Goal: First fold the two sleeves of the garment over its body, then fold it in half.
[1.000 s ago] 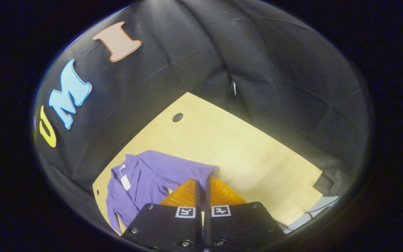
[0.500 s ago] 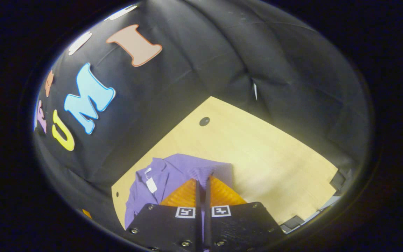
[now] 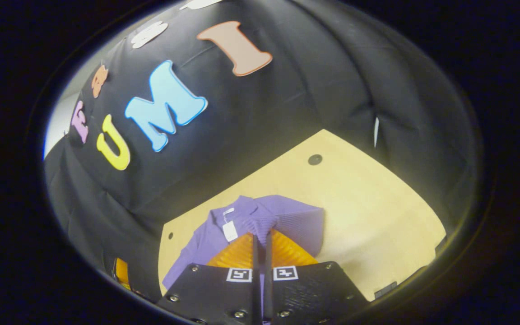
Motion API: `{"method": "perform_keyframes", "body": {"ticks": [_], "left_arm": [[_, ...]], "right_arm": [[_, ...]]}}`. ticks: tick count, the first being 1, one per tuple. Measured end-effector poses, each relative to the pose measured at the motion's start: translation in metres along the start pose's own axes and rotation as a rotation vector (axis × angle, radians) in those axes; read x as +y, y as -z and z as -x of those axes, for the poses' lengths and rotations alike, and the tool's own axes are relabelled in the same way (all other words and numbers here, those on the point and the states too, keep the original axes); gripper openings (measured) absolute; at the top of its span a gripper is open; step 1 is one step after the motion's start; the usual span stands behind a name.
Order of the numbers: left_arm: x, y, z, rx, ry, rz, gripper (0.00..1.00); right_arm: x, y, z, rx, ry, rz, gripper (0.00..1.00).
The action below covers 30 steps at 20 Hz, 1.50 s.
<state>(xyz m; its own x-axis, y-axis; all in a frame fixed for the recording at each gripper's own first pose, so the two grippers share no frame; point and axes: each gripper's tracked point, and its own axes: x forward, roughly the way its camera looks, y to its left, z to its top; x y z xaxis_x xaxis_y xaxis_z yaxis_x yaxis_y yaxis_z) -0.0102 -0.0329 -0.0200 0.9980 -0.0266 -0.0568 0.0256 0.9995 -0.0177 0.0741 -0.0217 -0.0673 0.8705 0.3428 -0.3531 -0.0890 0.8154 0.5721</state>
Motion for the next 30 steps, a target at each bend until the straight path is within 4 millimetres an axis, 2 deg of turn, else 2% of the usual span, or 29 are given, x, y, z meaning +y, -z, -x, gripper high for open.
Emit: {"method": "perform_keyframes", "body": {"ticks": [3,4,5,10,13,23,30], "left_arm": [[0.007,0.003,0.002,0.004,-0.017,0.012,0.96],[0.01,0.004,0.004,0.004,-0.024,0.014,0.96],[0.013,0.004,0.005,0.005,-0.03,0.014,0.96],[0.029,0.009,0.012,0.012,-0.064,0.019,0.96],[0.036,0.009,0.014,0.012,-0.077,0.024,0.96],[0.035,0.009,0.009,0.008,-0.068,0.021,0.96],[0.045,0.015,0.012,0.02,-0.087,0.032,0.96]], "right_arm": [[0.037,0.019,-0.013,0.047,-0.064,0.07,0.03],[0.049,0.027,-0.017,0.067,-0.085,0.097,0.07],[0.058,0.035,-0.022,0.087,-0.103,0.13,0.03],[0.095,0.083,-0.036,0.181,-0.163,0.274,0.03],[0.101,0.109,-0.046,0.234,-0.172,0.322,0.03],[0.131,0.19,-0.048,0.367,-0.235,0.443,0.03],[0.136,0.241,-0.065,0.452,-0.254,0.481,0.03]]}}
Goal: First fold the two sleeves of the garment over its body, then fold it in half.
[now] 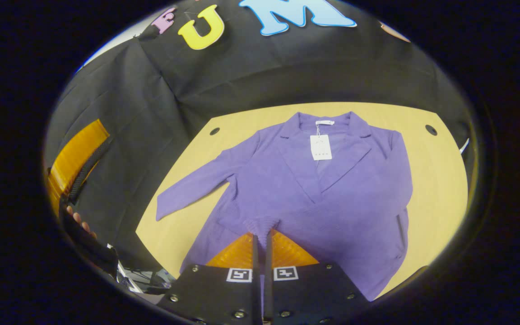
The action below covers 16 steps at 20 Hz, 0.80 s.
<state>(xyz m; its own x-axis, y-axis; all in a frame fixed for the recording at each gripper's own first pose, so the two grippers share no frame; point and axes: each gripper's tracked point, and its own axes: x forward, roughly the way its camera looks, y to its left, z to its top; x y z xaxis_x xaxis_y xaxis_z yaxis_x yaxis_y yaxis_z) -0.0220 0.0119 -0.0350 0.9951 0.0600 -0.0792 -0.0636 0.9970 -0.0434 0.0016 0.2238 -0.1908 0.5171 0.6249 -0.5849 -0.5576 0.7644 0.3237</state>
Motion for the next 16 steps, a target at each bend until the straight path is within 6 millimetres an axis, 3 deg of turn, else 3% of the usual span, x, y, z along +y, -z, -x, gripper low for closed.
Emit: {"method": "perform_keyframes", "body": {"ticks": [9,16], "left_arm": [[0.017,0.005,0.007,0.009,-0.038,-0.001,0.96],[0.02,0.007,0.007,0.012,-0.049,-0.002,0.96]], "right_arm": [[0.011,0.041,-0.038,0.108,-0.008,0.041,0.03],[0.007,0.041,-0.05,0.11,0.006,0.028,0.04]]}}
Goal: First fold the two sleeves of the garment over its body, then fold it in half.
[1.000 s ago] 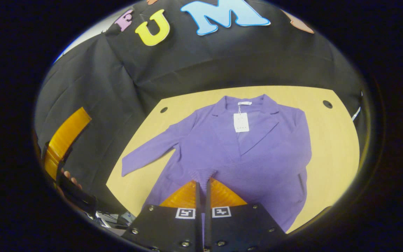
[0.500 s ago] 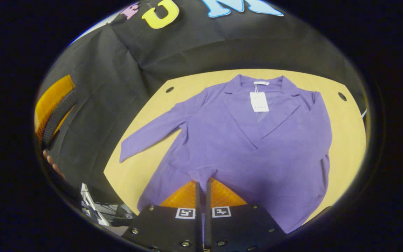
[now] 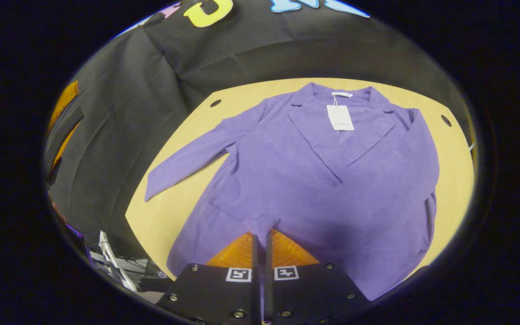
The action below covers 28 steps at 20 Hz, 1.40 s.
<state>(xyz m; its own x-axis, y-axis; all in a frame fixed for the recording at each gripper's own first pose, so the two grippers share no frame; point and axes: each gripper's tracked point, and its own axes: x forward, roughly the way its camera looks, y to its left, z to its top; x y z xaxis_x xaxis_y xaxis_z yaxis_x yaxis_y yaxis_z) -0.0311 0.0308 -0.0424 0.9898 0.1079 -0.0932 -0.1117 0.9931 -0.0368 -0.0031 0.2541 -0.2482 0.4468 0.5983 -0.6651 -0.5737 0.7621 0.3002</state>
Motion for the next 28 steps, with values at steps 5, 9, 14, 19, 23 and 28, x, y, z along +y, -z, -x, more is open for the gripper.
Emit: {"method": "perform_keyframes", "body": {"ticks": [5,9,14,19,23,28], "left_arm": [[-0.005,-0.002,-0.004,-0.001,0.01,-0.01,0.96],[-0.009,-0.001,-0.007,0.003,0.021,-0.011,0.96],[-0.01,0.0,-0.008,0.007,0.024,-0.004,0.96],[-0.01,0.003,-0.007,0.012,0.024,0.007,0.96],[-0.002,0.01,-0.012,0.032,0.01,0.022,0.96],[0.022,0.03,-0.027,0.082,-0.031,0.041,0.96]], "right_arm": [[0.002,0.006,-0.004,0.025,-0.016,-0.008,0.13],[0.004,0.01,-0.005,0.036,-0.022,0.003,0.24],[0.003,0.01,-0.001,0.027,-0.005,0.025,0.7],[0.004,0.0,0.014,-0.023,0.01,0.037,0.81],[-0.005,-0.022,0.037,-0.131,0.065,0.061,0.89],[-0.014,-0.055,0.072,-0.285,0.116,0.064,0.9]]}}
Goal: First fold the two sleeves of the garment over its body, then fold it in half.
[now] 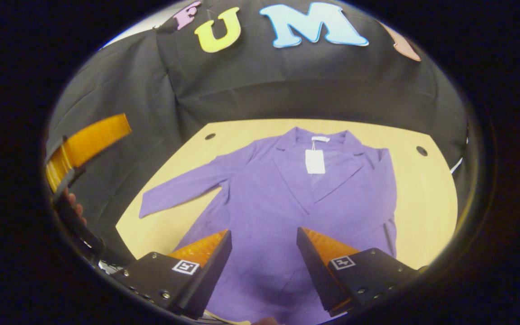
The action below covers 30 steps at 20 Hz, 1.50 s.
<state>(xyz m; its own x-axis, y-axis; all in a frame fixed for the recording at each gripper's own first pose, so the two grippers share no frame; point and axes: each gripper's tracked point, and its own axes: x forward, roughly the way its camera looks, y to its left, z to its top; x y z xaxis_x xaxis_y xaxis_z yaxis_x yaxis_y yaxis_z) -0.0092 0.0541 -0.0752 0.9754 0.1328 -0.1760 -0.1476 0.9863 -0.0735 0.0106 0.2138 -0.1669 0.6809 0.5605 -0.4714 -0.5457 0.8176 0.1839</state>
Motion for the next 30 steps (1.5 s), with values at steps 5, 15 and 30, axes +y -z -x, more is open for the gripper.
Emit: {"method": "perform_keyframes", "body": {"ticks": [5,15,30], "left_arm": [[0.042,0.027,-0.024,0.067,-0.074,0.066,0.96],[0.166,0.096,-0.055,0.209,-0.301,0.173,0.96],[0.303,0.186,-0.041,0.415,-0.61,0.263,0.96]], "right_arm": [[-0.025,-0.048,0.028,-0.208,0.107,0.043,0.89],[-0.095,-0.102,0.105,-0.447,0.405,0.16,0.89],[-0.106,-0.12,0.136,-0.525,0.497,0.175,0.88]]}}
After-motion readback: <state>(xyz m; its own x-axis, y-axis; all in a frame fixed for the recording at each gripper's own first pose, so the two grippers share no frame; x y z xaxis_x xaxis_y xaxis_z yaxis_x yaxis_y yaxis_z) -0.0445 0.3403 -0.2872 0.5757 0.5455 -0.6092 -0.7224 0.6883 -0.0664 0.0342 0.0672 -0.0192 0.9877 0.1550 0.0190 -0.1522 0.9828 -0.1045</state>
